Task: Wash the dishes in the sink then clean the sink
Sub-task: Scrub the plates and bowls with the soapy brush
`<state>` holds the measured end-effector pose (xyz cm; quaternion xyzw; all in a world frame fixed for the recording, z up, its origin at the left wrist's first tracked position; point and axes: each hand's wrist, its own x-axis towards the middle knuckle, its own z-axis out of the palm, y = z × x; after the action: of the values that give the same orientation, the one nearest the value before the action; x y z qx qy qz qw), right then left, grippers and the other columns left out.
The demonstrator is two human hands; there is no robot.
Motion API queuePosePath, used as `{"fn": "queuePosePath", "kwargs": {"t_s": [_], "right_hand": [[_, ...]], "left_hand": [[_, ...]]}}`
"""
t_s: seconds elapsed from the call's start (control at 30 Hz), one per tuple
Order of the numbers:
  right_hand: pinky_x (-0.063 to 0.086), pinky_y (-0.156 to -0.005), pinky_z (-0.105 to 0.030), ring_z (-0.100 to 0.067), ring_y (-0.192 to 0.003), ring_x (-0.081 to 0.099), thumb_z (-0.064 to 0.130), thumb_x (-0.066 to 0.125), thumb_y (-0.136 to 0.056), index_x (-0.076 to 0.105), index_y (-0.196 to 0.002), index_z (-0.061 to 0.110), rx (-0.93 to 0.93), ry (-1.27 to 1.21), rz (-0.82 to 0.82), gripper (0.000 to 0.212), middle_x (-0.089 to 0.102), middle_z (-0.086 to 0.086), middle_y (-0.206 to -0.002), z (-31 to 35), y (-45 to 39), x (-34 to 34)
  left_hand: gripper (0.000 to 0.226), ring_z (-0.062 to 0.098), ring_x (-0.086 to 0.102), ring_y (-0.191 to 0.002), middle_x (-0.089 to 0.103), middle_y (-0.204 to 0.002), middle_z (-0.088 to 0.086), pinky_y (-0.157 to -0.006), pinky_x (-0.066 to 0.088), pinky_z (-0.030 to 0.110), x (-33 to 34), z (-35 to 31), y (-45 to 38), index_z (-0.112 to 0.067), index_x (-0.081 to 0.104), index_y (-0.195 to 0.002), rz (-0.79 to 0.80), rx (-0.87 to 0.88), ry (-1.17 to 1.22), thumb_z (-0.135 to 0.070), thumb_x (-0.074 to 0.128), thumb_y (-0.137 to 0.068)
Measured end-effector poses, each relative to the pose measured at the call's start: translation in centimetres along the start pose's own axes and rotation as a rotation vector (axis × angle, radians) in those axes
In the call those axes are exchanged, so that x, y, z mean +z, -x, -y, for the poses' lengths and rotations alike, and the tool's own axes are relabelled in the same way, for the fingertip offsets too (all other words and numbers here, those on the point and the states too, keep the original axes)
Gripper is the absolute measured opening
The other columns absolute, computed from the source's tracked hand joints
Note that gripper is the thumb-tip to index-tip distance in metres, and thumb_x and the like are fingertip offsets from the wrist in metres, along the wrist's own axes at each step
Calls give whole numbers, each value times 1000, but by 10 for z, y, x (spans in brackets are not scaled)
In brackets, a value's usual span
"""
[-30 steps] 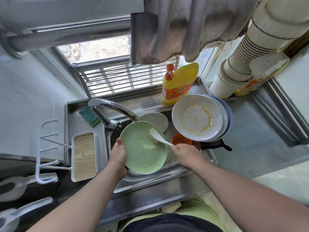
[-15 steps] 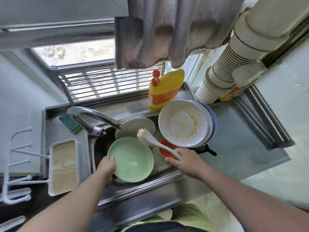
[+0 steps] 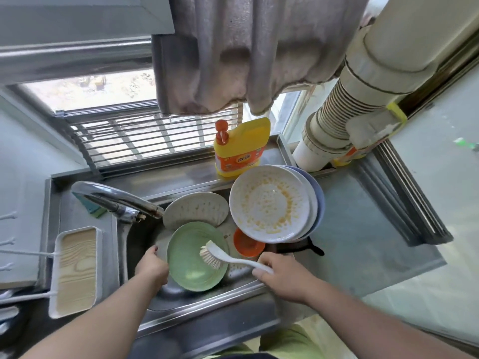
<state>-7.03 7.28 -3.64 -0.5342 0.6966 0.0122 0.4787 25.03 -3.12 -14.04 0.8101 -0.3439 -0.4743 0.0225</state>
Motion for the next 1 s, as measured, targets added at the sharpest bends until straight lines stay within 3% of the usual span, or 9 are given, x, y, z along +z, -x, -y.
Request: {"fn": "queuePosePath", "kwargs": {"t_s": [0.07, 0.23, 0.37, 0.47, 0.63, 0.77, 0.87, 0.93, 1.0], "right_hand": [[53, -80, -40, -16, -85, 64, 55, 54, -91, 60, -99, 36, 15, -19, 31, 21, 68, 6, -93, 1, -7, 9], [48, -85, -40, -31, -110, 61, 46, 47, -106, 62, -121, 28, -33, 315, 80, 28, 58, -5, -119, 13, -47, 32], [45, -100, -45, -37, -127, 49, 39, 47, -108, 62, -131, 20, -79, 596, 143, 33, 52, -11, -131, 23, -81, 65], [44, -98, -43, -35, -126, 46, 43, 45, -108, 61, -127, 20, -124, 624, 78, 34, 54, -8, -130, 20, -96, 82], [50, -82, -30, -13, -90, 59, 52, 44, -100, 73, -98, 25, -319, 109, -211, 40, 62, 9, -97, -5, -59, 55], [42, -57, -31, -8, -55, 49, 48, 53, -94, 59, -65, 18, -230, -175, -711, 41, 53, 7, -58, -29, -13, -26], [46, -72, -35, -21, -81, 62, 51, 51, -88, 73, -93, 14, 78, -336, -860, 43, 69, -3, -82, -61, -25, -89], [49, -94, -41, -26, -109, 62, 56, 55, -90, 66, -128, 19, 223, -408, -750, 55, 68, -8, -115, -84, -50, -116], [51, -103, -49, -28, -119, 63, 60, 59, -91, 59, -137, 26, 263, -562, -555, 58, 65, -7, -129, -95, -73, -125]], "left_hand": [[67, 41, 67, -105, 65, -134, 17, -90, 57, 42, -5, 1, 4, -27, 45, -156, -61, 15, -117, -11, 55, -91], [52, 27, 55, -62, 67, -88, 16, -59, 45, 34, -5, 8, -8, -24, 55, -143, 44, -27, 94, -10, 60, -93], [36, 24, 61, -78, 65, -99, 10, -67, 51, 35, -14, -1, 14, -26, 55, -133, 129, -21, 247, -11, 60, -100], [25, 28, 69, -95, 70, -113, 10, -80, 57, 39, -14, -13, 30, -23, 59, -127, 231, -36, 375, -13, 59, -104], [26, 33, 70, -110, 68, -126, 7, -94, 59, 45, 4, -66, 57, -25, 62, -132, 382, 37, 489, -20, 57, -107], [34, 27, 67, -115, 67, -130, 1, -104, 54, 49, 41, -132, 76, -30, 56, -143, 478, 143, 486, -34, 51, -110], [36, 21, 65, -113, 68, -128, -4, -92, 55, 42, 75, -170, 90, -37, 52, -142, 517, 154, 493, -50, 43, -110], [37, 22, 64, -114, 64, -132, -3, -88, 55, 44, 95, -182, 93, -39, 46, -142, 509, 146, 502, -54, 37, -110], [43, 24, 62, -120, 59, -140, -2, -103, 52, 53, 114, -187, 91, -40, 39, -149, 527, 142, 493, -55, 38, -109]]}}
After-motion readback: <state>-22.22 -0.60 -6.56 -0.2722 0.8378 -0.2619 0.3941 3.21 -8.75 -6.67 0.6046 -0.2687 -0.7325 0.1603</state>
